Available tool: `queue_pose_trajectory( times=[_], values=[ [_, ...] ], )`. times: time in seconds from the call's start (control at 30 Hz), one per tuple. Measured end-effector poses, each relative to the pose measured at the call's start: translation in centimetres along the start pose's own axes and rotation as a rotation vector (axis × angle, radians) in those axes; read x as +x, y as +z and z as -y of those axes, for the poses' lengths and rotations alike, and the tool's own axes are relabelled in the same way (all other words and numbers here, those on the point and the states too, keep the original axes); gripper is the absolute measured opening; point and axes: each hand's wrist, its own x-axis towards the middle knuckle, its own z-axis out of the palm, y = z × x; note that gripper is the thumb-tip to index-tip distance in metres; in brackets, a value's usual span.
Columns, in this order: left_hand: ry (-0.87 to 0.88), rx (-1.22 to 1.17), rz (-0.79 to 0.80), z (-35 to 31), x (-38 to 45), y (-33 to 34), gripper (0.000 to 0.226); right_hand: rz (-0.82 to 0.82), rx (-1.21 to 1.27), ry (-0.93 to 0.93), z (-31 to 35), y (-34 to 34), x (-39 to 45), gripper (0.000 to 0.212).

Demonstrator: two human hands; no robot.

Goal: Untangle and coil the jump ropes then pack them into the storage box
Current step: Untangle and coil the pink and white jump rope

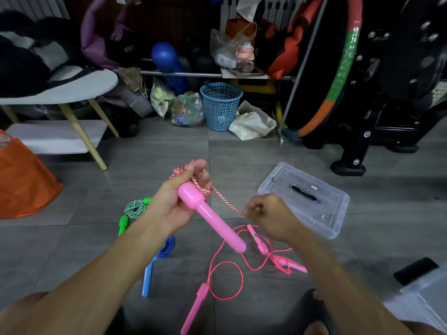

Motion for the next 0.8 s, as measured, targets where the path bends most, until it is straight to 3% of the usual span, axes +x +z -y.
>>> queue_pose_trajectory(
  times=[0.1, 0.23, 0.33, 0.4, 0.53, 0.6, 0.67, 0.8],
  values=[
    [0.011, 0.092, 0.064, 0.3, -0.1, 0.2, 0.038, 0.18, 0.006, -0.088, 1.5, 1.0, -0.8, 0.023],
    [0.043, 0.334, 0.07, 1.3, 0.1, 0.4, 0.019, 0.305, 0.242, -0.045, 3.0, 0.7, -1.5, 0.02],
    [0.065, 0.506, 0.032, 2.1, 0.6, 0.3, 0.019, 0.335, 0.327, 0.02, 3.1, 0.0, -1.6, 0.011],
    [0.106, 0.649, 0.003, 2.5, 1.0, 0.0, 0.017, 0.318, 0.175, 0.091, 2.4, -0.7, -1.3, 0.008],
    [0.179, 1.054, -0.022, 3.0, 1.8, -0.8, 0.019, 0.214, -0.127, 0.199, 1.0, -2.3, -1.1, 0.025],
    [0.193, 1.263, -0.015, 3.1, 1.8, -1.1, 0.021, 0.163, -0.055, 0.16, 0.7, -2.8, -1.1, 0.026],
    [0.155, 1.387, 0.033, 3.1, 1.4, -0.9, 0.029, 0.122, 0.176, 0.08, 1.1, -2.9, -1.2, 0.022],
    [0.037, 1.389, 0.275, 3.9, 0.0, 0.5, 0.039, -0.026, 0.323, -0.03, 2.2, -2.5, -0.9, 0.013]
  ],
)
